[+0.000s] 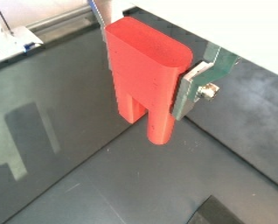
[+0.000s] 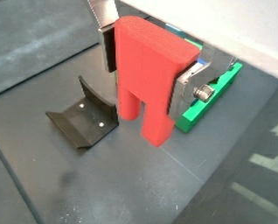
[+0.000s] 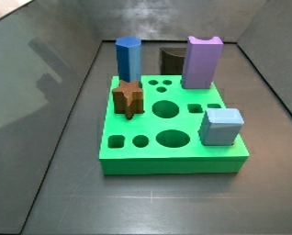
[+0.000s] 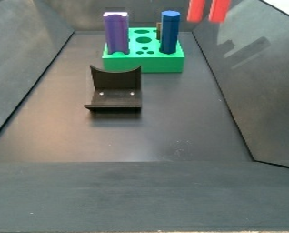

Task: Pick up the square-circle object. Move up. Rotate the square-circle object. Move to above the board. Insert the square-circle object.
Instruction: Move to above the board.

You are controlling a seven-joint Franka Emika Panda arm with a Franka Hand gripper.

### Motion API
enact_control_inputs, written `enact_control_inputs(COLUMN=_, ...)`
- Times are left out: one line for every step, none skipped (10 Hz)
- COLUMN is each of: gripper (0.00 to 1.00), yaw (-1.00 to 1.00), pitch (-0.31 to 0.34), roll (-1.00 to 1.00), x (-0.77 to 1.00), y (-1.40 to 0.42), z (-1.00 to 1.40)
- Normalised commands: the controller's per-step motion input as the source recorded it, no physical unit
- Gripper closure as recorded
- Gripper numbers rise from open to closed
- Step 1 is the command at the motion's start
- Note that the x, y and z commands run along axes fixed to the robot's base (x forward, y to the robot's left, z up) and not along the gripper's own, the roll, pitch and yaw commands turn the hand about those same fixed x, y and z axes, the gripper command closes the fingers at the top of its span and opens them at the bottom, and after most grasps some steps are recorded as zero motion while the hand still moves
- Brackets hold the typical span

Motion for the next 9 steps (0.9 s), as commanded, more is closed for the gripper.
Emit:
enact_control_inputs(gripper=1.0, yaw=0.01, pitch=0.104, roll=0.05, x=0.01, y=0.02, z=0.46)
enact_control_inputs(gripper=1.0, yaw=0.01, pitch=0.101, roll=0.04, x=0.01, y=0.02, z=0.25)
enact_control_inputs(gripper=1.0, yaw=-0.24, pitch=0.337, roll=-0.01, x=0.28, y=-1.0, z=0.1)
enact_control_inputs(gripper=1.0, yaw=-0.22, pitch=0.317, roll=-0.01, x=0.28, y=-1.0, z=0.08)
enact_control_inputs(gripper=1.0, yaw=-0.11, pitch=0.298, roll=-0.01, x=0.3, y=-1.0, z=0.09)
enact_control_inputs(gripper=1.0, yaw=-0.06, pitch=0.234, roll=-0.05, x=0.31, y=-1.0, z=0.09)
enact_control_inputs(gripper=1.0, yaw=-0.03, pitch=0.2, roll=-0.04, x=0.31, y=-1.0, z=0.09)
enact_control_inputs(gripper=1.0, yaw=-0.01, pitch=0.15, roll=0.0, x=0.31, y=-1.0, z=0.09)
enact_control_inputs(gripper=1.0, yaw=0.0, pitch=0.125, roll=-0.02, x=0.32, y=-1.0, z=0.09)
